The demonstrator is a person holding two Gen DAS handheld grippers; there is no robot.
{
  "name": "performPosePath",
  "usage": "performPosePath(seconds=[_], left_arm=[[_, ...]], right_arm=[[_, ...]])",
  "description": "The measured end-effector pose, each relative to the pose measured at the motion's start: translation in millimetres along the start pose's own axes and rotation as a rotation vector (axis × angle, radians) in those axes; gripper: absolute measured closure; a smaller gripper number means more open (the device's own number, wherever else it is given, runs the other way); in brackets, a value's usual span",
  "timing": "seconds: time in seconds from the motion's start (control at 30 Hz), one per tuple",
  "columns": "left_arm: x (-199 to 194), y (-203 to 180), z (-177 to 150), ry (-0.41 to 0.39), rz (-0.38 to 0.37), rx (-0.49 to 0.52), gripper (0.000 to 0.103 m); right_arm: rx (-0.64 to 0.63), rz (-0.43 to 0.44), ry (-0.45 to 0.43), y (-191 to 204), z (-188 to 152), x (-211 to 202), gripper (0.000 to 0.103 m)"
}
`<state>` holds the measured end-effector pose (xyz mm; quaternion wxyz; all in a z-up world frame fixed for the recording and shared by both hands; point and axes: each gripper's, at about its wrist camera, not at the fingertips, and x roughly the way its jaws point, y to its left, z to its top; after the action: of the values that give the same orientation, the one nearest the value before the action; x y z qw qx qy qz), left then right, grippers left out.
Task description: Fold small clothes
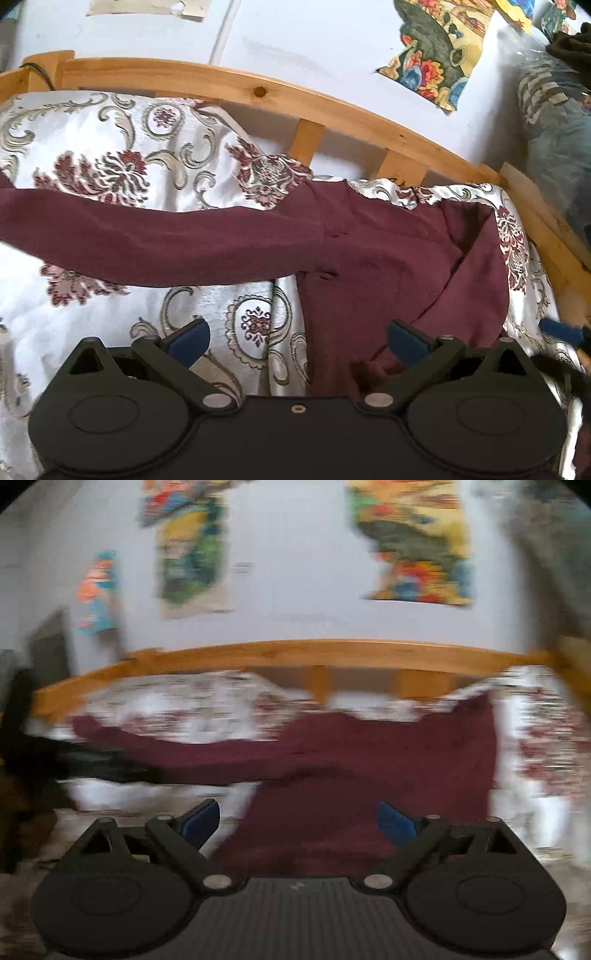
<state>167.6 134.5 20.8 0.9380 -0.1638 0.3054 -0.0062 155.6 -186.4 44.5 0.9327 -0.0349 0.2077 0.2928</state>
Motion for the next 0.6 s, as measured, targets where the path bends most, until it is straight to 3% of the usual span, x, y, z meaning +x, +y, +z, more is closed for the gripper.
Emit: performPosePath(seconds=[0.2, 0.3, 0.4, 0.5, 0.6], left_arm=[[29.0, -19.8, 1.9, 0.016, -0.098, 0.084, 0.001], [48.1, -42.4, 10.4, 0.016, -0.194, 0.135, 0.001], [68.0, -67.0, 16.0, 0.044, -0.273, 0.193, 0.001], [84.0, -85.6, 12.4, 0.094, -0.284, 0.237, 0.001], [96.2, -91.5, 2.1, 0.146, -0.236, 0.262, 0.001]], right_arm=[[-0.041, -0.32, 0.11, -70.2, -21.7, 18.6, 0.01], [-0.153, -0.398, 0.182, -85.7, -39.4, 41.5, 0.015], [-0.235, -0.416, 0.22, -95.5, -50.3, 67.5, 0.02], [-0.269, -0.434, 0.176, -96.2, -50.1, 87.6, 0.021], [-0.315, -0.462, 0.058, -96.5, -45.2, 100.2, 0.025]])
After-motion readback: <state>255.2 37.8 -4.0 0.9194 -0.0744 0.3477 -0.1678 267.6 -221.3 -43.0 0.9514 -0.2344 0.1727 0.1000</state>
